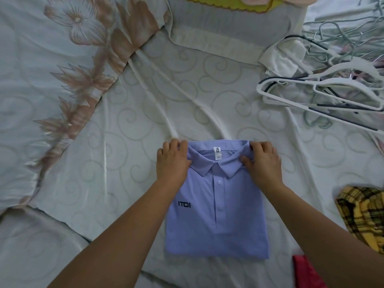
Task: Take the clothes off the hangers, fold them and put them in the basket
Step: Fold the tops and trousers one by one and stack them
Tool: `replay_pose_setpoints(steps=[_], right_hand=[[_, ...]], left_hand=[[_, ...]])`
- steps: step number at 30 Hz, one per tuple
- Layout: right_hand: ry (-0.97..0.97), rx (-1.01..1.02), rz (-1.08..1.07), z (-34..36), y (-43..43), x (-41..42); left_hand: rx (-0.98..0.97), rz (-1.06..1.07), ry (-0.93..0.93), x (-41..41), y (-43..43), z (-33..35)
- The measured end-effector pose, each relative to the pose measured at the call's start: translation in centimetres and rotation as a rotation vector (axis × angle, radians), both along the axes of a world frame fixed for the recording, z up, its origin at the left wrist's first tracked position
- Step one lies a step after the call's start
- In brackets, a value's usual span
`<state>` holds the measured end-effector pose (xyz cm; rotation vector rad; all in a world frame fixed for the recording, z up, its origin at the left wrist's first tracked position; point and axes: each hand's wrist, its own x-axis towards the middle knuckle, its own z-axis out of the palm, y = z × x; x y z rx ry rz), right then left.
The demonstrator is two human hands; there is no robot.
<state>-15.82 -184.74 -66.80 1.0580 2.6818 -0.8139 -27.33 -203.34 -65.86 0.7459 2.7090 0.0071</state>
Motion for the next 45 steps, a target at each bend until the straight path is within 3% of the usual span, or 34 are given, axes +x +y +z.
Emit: replay_pose_setpoints(steps=[2, 4, 7, 11, 13, 20, 24, 26, 29, 31, 45], right_hand=[[-0.02, 0.047, 0.005, 0.0, -0.1, -0.1], [0.011, -0.004, -0.12, 0.2, 0.0, 0.0], [0.139, -0.243, -0.419, 0.3, 0.0, 1.6], [0.142, -0.537, -0.562, 0.3, -2.2, 4.0], [0.142, -0.627, -0.623, 0.4, -2.2, 3.5], [0.149, -0.612, -0.569, 0.2, 0.0, 0.3], [0.251, -0.623, -0.606, 0.9, -1.9, 1.7], [0.268, -0.788, -0.7, 1.3, -2.0, 1.8], [0.173, -1.134, -0.858, 1.8, -0.7, 0.6], [0.157, -1.157, -0.832, 1.8, -0.2, -0.1], [0.63, -1.191, -0.811, 7.7, -0.1, 5.6]], left_hand=[[0.079, 0.065, 0.007, 0.1, 0.0, 0.0], [0.328, 0.362, -0.028, 0.0, -0.9, -0.1], [0.715, 0.802, -0.314, 1.3, -3.1, -0.1], [0.621, 1.021, -0.552, 4.5, -4.4, -0.1], [0.667, 1.082, -0.607, 4.2, -4.1, -0.1], [0.751, 0.881, -0.489, -0.2, -1.7, -0.6], [0.847, 1.063, -0.646, 2.2, -3.3, -0.3], [0.876, 1.124, -0.784, 2.4, -3.6, 0.4], [0.83, 1.095, -0.843, 0.0, -2.5, 0.6], [0.824, 1.038, -0.86, -1.2, -1.4, 0.8], [1.093, 0.716, -0.978, 1.5, 0.1, 6.7]])
